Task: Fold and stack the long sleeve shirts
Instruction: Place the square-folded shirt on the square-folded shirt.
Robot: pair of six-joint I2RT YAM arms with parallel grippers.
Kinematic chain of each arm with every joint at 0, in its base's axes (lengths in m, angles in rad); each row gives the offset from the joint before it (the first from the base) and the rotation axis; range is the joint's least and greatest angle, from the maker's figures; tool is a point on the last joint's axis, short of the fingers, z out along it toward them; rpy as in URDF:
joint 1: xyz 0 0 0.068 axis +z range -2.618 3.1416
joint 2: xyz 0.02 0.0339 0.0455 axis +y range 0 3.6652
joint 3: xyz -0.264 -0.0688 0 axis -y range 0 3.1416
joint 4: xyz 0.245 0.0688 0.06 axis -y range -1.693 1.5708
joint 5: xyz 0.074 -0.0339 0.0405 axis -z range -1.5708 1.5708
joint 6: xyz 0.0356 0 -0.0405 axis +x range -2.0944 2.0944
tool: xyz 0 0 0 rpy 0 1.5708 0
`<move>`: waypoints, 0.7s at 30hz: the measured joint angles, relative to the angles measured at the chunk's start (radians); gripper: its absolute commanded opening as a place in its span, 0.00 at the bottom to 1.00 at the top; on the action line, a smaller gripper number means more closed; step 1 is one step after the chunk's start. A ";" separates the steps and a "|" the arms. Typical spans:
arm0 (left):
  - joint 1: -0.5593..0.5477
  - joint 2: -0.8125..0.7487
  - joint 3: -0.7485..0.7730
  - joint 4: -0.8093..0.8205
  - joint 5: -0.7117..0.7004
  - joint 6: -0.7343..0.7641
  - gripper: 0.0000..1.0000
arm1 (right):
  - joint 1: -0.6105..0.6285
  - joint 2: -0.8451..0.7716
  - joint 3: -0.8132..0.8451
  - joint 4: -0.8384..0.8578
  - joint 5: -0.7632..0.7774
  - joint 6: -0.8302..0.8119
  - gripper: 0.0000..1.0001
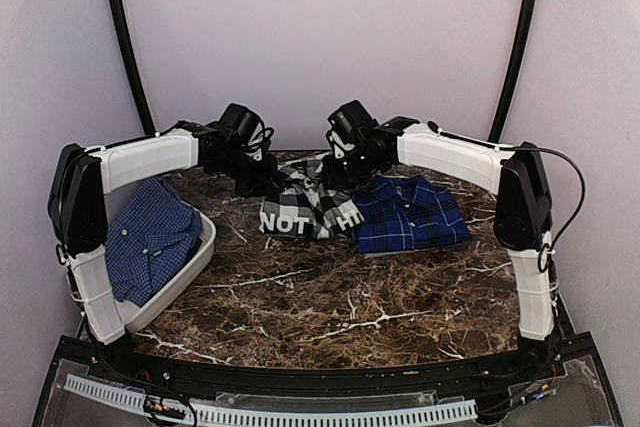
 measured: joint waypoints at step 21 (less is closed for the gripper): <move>-0.282 0.401 0.397 0.323 0.071 -0.282 0.00 | -0.280 -0.439 -0.498 -0.036 0.111 -0.169 0.00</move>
